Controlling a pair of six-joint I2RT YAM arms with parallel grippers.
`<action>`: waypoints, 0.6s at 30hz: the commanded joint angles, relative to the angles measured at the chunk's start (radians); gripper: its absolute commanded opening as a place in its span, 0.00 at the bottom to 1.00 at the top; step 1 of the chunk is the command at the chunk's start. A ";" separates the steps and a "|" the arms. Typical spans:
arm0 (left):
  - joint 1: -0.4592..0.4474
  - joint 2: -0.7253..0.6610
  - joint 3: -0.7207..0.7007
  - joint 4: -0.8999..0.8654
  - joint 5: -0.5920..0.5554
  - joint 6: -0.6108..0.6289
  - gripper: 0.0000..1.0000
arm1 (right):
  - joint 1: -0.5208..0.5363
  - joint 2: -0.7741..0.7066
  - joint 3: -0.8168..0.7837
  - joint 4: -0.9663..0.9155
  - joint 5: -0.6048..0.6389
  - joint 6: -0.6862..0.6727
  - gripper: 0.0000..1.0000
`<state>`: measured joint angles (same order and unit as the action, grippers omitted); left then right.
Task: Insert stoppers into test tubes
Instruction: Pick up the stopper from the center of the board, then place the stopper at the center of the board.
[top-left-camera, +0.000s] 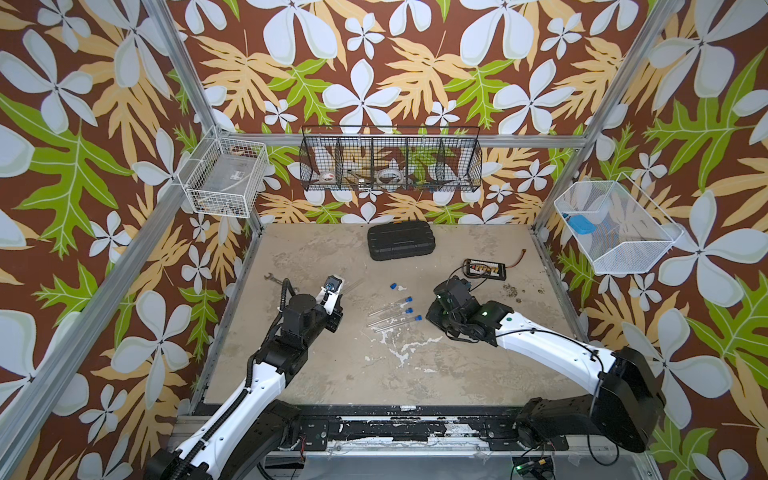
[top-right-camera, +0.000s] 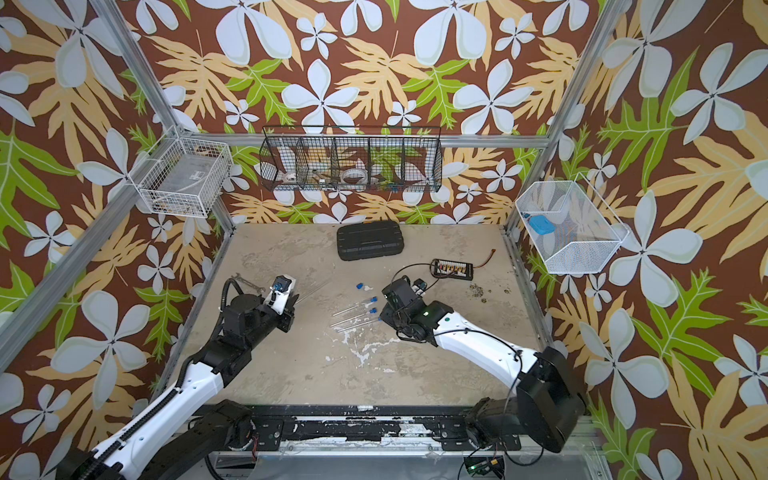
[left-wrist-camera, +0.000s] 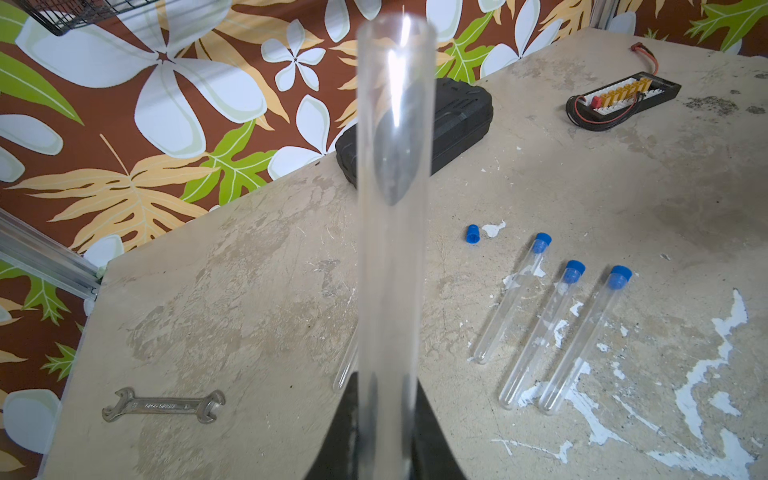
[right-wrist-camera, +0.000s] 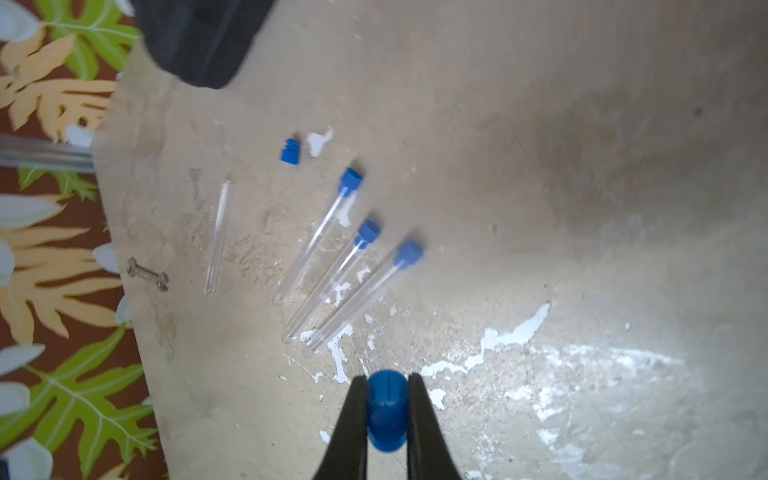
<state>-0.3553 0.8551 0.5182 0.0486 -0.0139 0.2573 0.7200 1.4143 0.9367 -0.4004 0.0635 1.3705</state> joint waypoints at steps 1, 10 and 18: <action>-0.001 -0.002 0.009 0.009 0.000 -0.006 0.00 | 0.005 0.072 0.001 -0.019 -0.086 0.338 0.05; -0.001 0.046 0.044 -0.003 -0.001 0.001 0.00 | 0.005 0.309 0.109 -0.116 -0.172 0.433 0.10; -0.001 0.090 0.078 -0.008 -0.007 0.009 0.00 | -0.013 0.381 0.120 -0.130 -0.200 0.440 0.19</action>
<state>-0.3553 0.9363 0.5838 0.0330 -0.0181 0.2619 0.7109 1.7752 1.0515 -0.4866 -0.1310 1.7988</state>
